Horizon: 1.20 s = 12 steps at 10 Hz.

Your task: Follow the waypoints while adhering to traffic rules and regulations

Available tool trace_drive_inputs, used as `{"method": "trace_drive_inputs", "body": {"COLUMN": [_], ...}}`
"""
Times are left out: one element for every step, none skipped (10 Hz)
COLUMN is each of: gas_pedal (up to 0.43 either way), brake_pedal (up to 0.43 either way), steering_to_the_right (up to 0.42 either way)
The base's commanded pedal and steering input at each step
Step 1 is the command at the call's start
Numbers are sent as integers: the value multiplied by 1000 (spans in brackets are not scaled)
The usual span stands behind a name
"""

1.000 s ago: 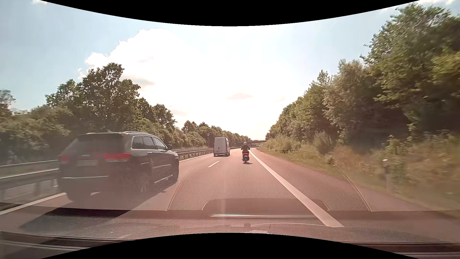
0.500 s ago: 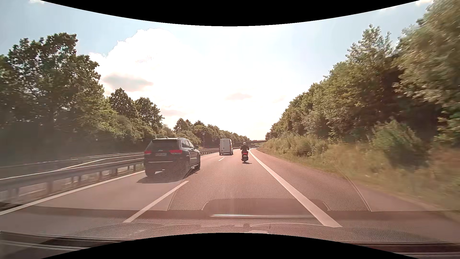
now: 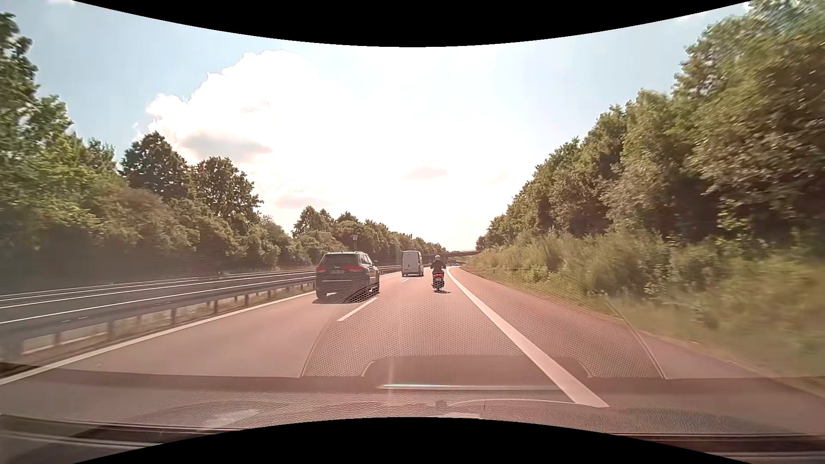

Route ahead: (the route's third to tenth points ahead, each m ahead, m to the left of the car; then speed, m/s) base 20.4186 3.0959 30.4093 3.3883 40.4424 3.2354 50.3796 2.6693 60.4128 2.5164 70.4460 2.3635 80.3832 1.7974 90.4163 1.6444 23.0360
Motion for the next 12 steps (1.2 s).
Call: {"method": "trace_drive_inputs", "body": {"gas_pedal": [260,260,260,268,268,268,268,268,268,268,268,268], "brake_pedal": [12,12,12,12,12,12,12,12,12,12,12,12], "steering_to_the_right": [1,1,1,1,1,1,1,0,0,0,1,1]}}
